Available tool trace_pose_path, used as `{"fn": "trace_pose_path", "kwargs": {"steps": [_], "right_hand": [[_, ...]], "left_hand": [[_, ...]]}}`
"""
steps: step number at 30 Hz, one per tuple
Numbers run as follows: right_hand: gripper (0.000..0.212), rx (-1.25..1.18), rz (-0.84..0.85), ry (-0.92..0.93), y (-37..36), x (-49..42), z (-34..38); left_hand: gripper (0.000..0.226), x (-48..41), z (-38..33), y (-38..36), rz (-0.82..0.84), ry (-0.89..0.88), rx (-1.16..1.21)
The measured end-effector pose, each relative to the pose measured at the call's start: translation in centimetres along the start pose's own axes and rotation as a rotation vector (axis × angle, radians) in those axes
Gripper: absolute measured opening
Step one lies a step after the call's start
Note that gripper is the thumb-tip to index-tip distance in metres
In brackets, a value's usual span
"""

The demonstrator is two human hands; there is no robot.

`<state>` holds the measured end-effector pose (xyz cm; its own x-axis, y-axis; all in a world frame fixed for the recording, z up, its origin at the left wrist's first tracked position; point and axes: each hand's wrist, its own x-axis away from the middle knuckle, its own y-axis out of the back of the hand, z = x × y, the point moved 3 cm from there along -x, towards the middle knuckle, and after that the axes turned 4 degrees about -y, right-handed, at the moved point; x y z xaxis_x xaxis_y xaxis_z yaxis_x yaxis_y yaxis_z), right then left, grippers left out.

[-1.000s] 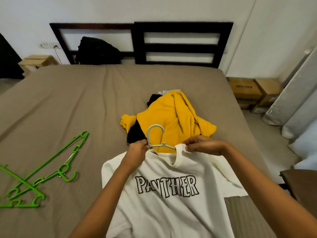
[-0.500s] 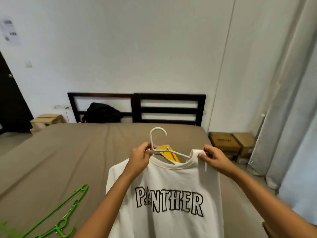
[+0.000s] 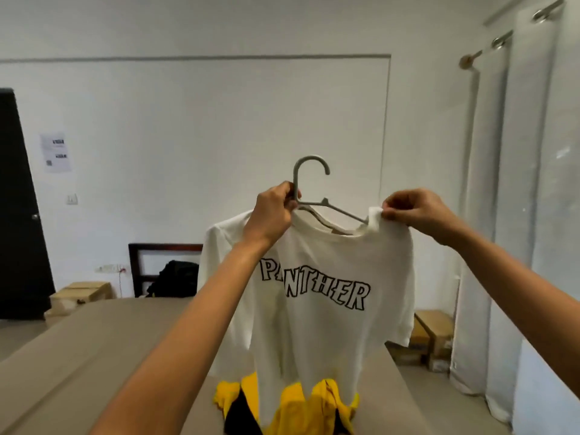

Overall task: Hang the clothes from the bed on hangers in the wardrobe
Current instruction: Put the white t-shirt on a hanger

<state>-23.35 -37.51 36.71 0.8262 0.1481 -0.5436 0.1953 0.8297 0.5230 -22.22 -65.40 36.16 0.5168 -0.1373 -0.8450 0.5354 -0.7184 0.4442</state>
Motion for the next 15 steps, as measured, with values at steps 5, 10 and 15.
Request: {"fn": "trace_pose_path", "kwargs": {"steps": [5, 10, 15], "right_hand": [[0.016, -0.202, -0.249, 0.189, 1.5, 1.8, 4.6], [0.015, 0.169, -0.075, 0.173, 2.4, 1.8, 5.2], [0.002, 0.292, -0.026, 0.132, 2.9, 2.2, 4.2]], "left_hand": [[0.013, -1.6, -2.3, 2.5, -0.049, -0.09, -0.116], [0.012, -1.7, -4.8, 3.9, -0.093, -0.092, -0.02], [0.013, -1.3, -6.6, 4.5, -0.146, -0.076, 0.051]]}}
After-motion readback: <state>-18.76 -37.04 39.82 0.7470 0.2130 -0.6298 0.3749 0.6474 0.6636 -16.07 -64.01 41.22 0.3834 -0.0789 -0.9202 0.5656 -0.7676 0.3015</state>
